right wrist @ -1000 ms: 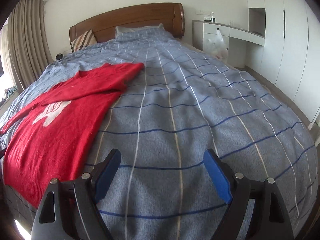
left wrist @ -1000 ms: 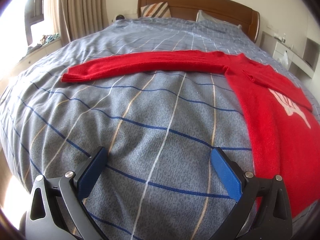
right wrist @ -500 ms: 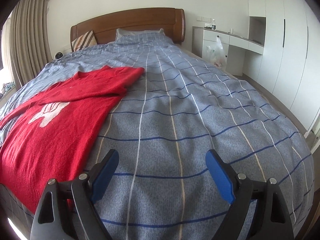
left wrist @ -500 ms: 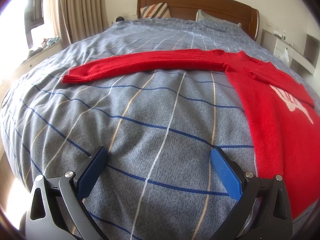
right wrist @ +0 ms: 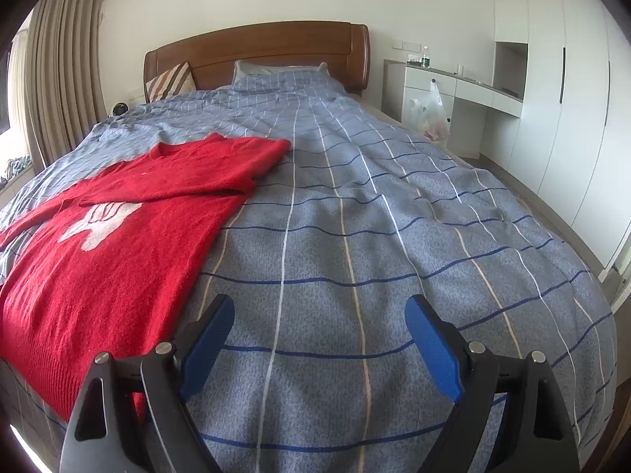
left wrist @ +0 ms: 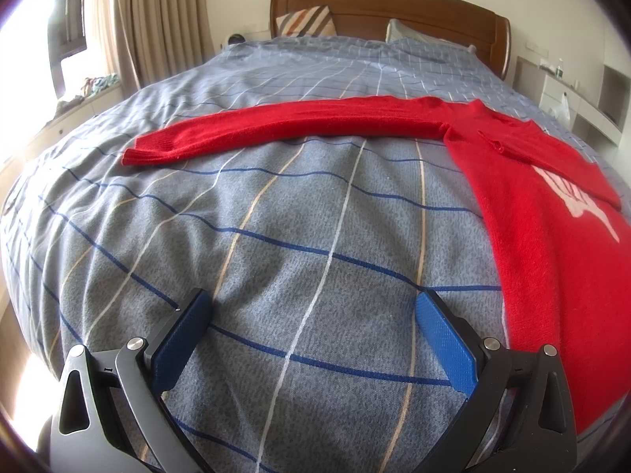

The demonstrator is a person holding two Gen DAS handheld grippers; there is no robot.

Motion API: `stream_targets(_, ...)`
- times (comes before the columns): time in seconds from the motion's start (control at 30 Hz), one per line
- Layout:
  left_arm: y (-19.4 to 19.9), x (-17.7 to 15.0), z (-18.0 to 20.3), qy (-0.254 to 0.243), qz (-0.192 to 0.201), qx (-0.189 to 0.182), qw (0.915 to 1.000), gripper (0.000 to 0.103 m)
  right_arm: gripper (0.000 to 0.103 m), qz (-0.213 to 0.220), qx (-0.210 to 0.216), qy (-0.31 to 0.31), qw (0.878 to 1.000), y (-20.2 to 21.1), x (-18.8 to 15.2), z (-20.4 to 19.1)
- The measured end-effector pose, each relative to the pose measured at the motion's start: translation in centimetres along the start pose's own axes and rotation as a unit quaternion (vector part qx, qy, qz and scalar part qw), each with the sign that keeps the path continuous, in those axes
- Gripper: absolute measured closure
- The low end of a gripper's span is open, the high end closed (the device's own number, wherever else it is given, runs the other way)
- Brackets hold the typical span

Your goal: Fold small clothes

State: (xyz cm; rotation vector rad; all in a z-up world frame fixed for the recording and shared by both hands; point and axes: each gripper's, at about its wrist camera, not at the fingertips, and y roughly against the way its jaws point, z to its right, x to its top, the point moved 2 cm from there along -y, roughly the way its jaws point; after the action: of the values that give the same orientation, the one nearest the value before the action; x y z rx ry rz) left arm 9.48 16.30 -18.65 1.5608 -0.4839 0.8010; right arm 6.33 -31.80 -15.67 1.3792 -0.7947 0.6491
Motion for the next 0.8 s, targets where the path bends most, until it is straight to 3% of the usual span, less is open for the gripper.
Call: stream_targets(0.8, 0.0, -0.11, 0.15, -0.001, 0.001, 0.001, 1.0, 0.0, 0.015, 0.008, 0.005, 0.007, 1.0, 0.45, 0.16, -0.47)
